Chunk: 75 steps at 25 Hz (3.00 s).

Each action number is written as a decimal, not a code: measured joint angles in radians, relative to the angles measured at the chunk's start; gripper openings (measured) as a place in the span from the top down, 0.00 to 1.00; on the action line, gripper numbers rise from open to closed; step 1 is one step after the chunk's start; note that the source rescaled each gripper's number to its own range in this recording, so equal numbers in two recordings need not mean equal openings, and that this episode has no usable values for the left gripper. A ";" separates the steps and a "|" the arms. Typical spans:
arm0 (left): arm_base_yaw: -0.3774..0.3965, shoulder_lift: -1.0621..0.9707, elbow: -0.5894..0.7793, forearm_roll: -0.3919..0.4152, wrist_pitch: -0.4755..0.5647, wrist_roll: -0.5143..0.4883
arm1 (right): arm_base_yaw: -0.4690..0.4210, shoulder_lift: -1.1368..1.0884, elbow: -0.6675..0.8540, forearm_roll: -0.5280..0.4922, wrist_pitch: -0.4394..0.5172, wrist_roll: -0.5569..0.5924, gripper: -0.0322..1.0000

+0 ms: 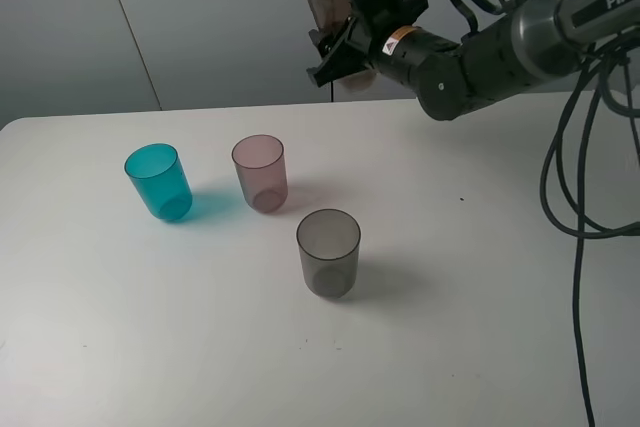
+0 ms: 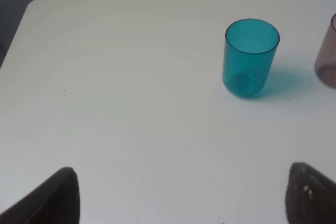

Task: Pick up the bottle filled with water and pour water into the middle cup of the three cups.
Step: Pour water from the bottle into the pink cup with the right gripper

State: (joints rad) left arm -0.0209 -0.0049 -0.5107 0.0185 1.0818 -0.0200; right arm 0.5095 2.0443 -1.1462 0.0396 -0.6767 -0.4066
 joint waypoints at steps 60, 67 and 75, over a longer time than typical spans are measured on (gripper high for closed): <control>0.000 0.000 0.000 0.000 0.000 -0.002 | 0.048 0.135 -0.015 0.157 -0.005 -1.342 0.96; 0.000 0.000 0.000 0.000 0.000 -0.002 | 0.048 0.135 -0.015 0.158 -0.005 -1.368 0.96; 0.000 0.000 0.000 0.000 0.000 -0.002 | 0.048 0.135 -0.015 0.158 -0.023 -1.405 0.96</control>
State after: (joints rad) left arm -0.0209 -0.0049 -0.5107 0.0185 1.0818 -0.0222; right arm 0.5576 2.1796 -1.1608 0.1975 -0.6998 -1.8117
